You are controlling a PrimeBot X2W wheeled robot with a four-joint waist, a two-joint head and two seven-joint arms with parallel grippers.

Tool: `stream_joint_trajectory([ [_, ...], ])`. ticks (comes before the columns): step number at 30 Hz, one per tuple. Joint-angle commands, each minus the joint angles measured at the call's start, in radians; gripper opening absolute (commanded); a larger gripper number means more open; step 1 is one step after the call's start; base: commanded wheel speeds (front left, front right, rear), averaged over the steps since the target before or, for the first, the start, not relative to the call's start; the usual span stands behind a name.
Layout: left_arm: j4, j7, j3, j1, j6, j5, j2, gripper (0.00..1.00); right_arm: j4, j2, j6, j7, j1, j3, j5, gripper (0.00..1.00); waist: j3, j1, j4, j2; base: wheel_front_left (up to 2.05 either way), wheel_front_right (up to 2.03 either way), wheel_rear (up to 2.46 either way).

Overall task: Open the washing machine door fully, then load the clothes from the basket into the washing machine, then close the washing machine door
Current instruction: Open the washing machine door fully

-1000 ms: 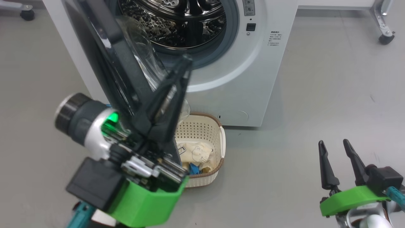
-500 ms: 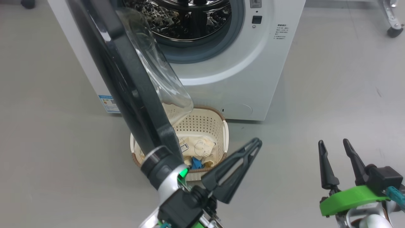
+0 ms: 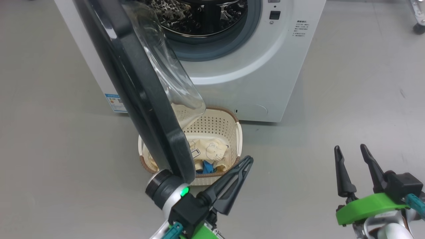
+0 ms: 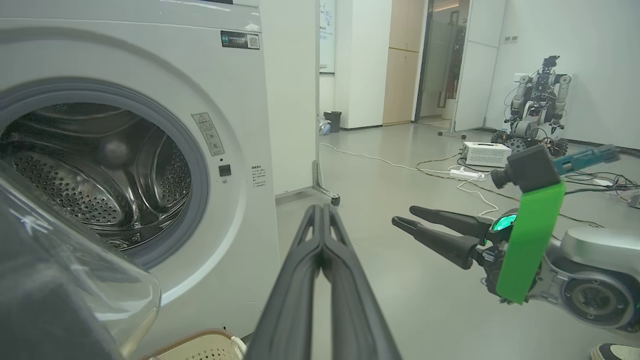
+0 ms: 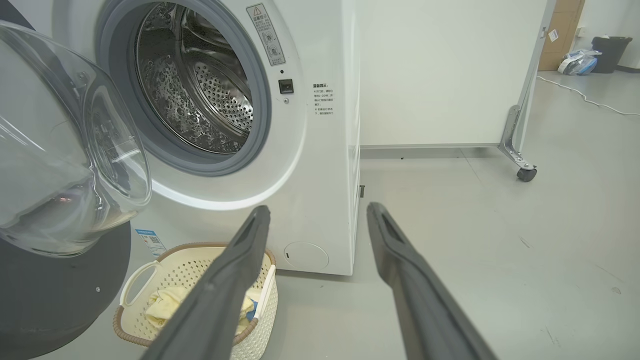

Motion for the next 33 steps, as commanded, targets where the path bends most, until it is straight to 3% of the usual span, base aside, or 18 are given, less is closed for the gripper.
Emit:
stream_joint_trajectory([
  [1, -0.020, -0.010, 0.041, -0.012, 0.011, -0.009, 0.003, 0.00, -0.025, -0.025, 0.003, -0.011, -0.046, 0.020, -0.003, 1.00, -0.001, 0.0000, 0.000, 0.0000, 0.00, 0.00, 0.00],
  [16, 0.173, -0.063, 0.133, -0.063, 0.065, -0.061, 0.007, 0.00, -0.022, -0.037, 0.003, -0.002, -0.051, 0.029, 0.004, 1.00, 0.010, 0.0000, 0.014, 0.0000, 0.00, 0.00, 0.00],
  [33, 0.188, -0.060, 0.151, -0.056, 0.104, -0.080, 0.018, 0.00, -0.012, -0.036, 0.003, -0.003, -0.057, 0.037, 0.008, 1.00, 0.023, 0.0000, 0.087, 0.0000, 0.00, 0.00, 0.00],
])
